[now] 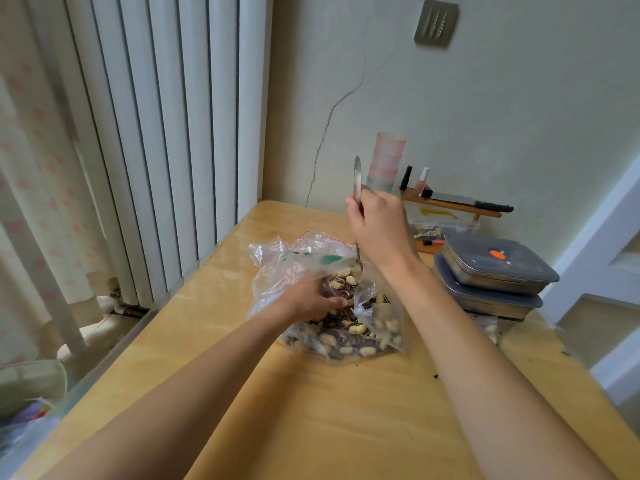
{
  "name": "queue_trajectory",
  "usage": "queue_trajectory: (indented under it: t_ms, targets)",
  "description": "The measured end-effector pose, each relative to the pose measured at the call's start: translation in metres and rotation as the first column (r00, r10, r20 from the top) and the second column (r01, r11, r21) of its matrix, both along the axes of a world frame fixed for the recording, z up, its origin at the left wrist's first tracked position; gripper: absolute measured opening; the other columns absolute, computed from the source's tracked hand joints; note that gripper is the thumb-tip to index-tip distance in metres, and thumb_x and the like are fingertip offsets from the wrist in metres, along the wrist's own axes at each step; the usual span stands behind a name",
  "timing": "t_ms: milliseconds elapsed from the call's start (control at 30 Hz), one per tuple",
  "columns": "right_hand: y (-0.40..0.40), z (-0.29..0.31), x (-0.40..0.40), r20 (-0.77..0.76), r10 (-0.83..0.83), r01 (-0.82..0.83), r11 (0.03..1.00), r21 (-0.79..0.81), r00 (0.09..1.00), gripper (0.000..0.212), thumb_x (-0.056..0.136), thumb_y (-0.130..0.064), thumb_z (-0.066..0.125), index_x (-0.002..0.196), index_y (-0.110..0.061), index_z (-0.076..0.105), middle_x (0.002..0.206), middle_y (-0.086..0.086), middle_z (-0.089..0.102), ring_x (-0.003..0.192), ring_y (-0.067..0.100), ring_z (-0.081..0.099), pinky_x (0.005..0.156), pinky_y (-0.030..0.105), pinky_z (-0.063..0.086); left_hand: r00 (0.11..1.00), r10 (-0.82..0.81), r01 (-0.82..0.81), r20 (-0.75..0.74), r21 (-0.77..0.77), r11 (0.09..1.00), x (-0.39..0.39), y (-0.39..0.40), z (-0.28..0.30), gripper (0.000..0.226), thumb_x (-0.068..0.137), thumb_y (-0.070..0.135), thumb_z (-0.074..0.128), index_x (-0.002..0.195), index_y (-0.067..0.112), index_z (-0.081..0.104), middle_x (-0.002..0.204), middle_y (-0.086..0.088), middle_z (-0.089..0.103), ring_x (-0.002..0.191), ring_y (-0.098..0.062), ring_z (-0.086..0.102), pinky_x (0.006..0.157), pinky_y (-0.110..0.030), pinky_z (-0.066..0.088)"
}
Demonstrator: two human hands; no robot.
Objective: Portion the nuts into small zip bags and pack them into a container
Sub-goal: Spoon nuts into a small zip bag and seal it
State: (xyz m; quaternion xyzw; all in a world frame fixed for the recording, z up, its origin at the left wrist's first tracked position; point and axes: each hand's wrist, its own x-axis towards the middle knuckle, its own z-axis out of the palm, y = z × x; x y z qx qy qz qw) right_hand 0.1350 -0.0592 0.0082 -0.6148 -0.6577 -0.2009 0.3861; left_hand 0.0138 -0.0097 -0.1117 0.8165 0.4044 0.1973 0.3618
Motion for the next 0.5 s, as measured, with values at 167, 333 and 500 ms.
queue_trajectory:
  t_ms: [167,333,500]
  targets:
    - [-0.0021,0.0011,0.0008,-0.027,-0.033,0.035,0.998,0.061,0.999,0.030,0.105,-0.014,0.050,0.075,-0.010,0.052,0.070,0.007,0.056,0.062,0.026,0.057,0.060,0.038,0.045,0.999,-0.030,0.031,-0.023,0.027,0.999,-0.0029,-0.0012,0.0002,0.064,0.090,0.043,0.073,0.143,0.018,0.049,0.113,0.005,0.062,0.097,-0.011,0.052,0.078,-0.026,0.040]
    - [-0.0031,0.0005,0.0021,-0.050,-0.028,0.029,0.999,0.018,0.998,0.032,0.104,-0.014,0.048,0.074,-0.005,0.052,0.069,0.010,0.058,0.058,0.028,0.063,0.057,0.043,0.051,0.995,0.031,-0.019,-0.099,0.113,0.993,-0.0007,-0.0017,0.0040,0.043,0.088,0.052,0.071,0.113,0.019,0.061,0.095,0.007,0.055,0.085,-0.013,0.049,0.063,-0.025,0.034]
    - [-0.0016,-0.0021,0.0034,-0.078,-0.007,0.003,0.998,-0.061,0.997,0.032,0.104,-0.018,0.048,0.076,-0.004,0.054,0.071,0.009,0.059,0.058,0.030,0.065,0.057,0.046,0.054,0.994,0.063,-0.050,-0.084,0.149,0.988,-0.0005,0.0007,0.0008,0.042,0.084,0.050,0.077,0.076,0.024,0.045,0.089,-0.002,0.058,0.080,-0.016,0.047,0.061,-0.027,0.030]
